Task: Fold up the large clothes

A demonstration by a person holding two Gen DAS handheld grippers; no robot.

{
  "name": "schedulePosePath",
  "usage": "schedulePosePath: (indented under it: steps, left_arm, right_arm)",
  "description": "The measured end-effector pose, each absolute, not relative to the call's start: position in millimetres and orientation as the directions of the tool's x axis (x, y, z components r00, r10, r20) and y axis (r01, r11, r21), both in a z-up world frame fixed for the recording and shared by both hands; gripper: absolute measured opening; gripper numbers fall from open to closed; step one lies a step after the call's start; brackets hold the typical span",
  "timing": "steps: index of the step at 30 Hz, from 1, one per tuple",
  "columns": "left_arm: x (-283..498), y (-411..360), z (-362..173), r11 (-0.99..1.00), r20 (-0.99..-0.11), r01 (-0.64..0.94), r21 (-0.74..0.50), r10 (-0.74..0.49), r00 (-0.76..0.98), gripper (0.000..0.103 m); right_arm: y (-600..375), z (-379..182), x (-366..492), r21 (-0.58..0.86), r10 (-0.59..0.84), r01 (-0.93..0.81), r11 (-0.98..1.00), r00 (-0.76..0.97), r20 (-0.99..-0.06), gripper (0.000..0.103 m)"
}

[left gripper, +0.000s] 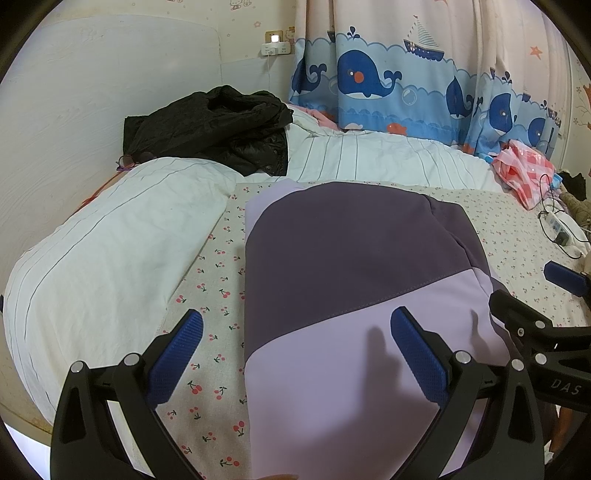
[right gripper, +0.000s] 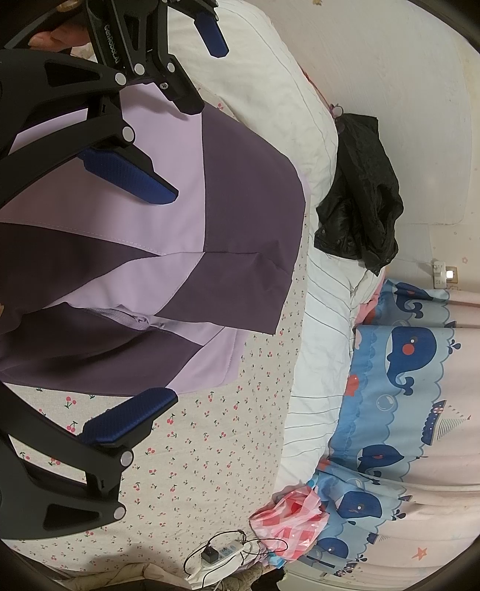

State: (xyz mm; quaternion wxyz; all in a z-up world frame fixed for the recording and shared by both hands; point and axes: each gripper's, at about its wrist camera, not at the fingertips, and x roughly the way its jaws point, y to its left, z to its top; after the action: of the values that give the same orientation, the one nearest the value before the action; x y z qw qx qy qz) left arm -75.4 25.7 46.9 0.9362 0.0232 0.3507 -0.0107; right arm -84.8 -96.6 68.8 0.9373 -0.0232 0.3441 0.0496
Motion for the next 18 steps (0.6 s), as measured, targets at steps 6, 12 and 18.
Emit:
schedulePosePath:
  steps: [6,12,18]
  left_arm:
    - [-74.7,26.4,46.2,0.999,-0.658,0.038,0.036,-0.004,0.753,0.097]
    - [-74.9,26.0,46.2,0.999,-0.658,0.037,0.036,-0.004,0.753,0.097]
    - [-74.9,25.9,46.2,0.999,-0.657,0.037,0.039,-0.003,0.754,0.097]
  right_arm:
    - [-96.5,68.7,-85.0,-0.009,0.077,-0.109,0.994,0.759,-0.647,0.096]
    - [-96.7,68.6,-84.2,-0.009,0.078,-0.109,0.994,0.758,-0.647,0.096]
    - [-96.4,68.5,-84.6,-0.009,0.077,-0.109,0.994,0.759,-0.647,0.096]
